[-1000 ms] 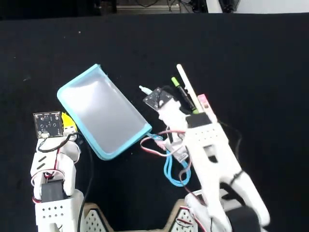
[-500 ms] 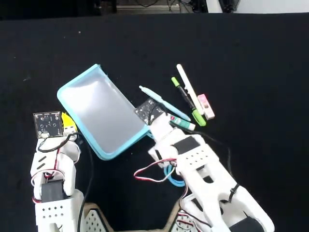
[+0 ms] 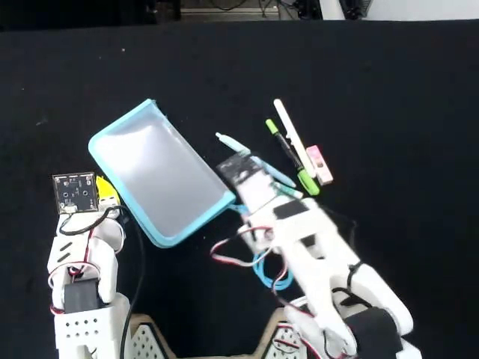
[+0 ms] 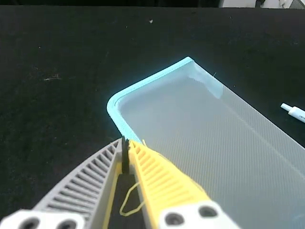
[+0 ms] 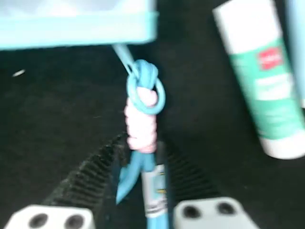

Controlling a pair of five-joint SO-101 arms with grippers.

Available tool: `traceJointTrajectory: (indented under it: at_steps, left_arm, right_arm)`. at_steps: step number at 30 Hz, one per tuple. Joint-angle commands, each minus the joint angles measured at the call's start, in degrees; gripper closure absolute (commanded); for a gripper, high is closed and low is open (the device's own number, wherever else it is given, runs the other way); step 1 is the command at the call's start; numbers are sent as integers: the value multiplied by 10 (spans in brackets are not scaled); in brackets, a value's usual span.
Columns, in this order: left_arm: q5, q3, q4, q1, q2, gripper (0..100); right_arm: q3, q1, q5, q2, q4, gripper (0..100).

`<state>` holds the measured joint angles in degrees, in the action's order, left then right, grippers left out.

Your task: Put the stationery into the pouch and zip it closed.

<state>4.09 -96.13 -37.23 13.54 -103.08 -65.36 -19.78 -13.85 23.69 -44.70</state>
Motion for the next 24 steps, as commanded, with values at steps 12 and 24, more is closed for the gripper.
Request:
traceJointTrajectory:
  at_steps: [12, 24]
  left_arm:
    - [-4, -13, -2, 7, -4, 967]
    - [-4, -13, -2, 7, -4, 967]
  right_arm:
    - [76, 112, -137, 74, -235, 875]
    - [73, 47, -84, 73, -146, 818]
